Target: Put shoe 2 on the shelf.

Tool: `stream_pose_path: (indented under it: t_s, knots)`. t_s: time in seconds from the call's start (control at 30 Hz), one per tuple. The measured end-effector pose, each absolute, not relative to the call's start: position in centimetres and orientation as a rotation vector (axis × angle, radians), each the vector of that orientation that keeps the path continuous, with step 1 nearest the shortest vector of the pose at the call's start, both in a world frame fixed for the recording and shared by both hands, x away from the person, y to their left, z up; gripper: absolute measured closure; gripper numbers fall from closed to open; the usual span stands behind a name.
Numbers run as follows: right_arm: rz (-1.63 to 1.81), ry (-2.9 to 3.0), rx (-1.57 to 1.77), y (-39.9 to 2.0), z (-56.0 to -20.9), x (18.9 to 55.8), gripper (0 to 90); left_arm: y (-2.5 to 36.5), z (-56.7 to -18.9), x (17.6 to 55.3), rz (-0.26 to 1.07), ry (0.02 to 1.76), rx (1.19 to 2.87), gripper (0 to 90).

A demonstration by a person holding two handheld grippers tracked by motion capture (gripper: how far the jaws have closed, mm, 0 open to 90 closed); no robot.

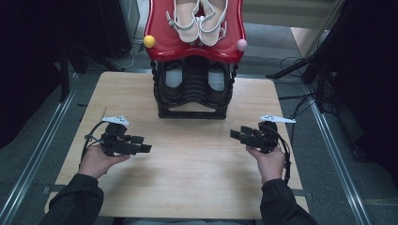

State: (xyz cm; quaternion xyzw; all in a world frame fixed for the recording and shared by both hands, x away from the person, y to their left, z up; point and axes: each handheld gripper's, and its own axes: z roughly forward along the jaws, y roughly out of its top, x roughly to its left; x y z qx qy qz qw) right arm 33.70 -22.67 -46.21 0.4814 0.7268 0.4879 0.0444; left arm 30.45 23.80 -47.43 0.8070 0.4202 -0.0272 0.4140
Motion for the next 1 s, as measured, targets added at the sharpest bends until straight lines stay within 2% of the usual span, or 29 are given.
stream_pose_path:
  t_s: [0.4, 1.0]
  knots:
    - [1.440, 2.295, 1.434, -21.7, -47.8, 33.0, 38.6, 23.6, -47.5, 30.5, -0.067, 1.054, 2.037, 36.2]
    - [1.417, 2.317, 1.422, -21.3, -48.1, 33.1, 37.5, 23.4, -47.6, 30.6, -0.074, 1.055, 2.038, 34.0]
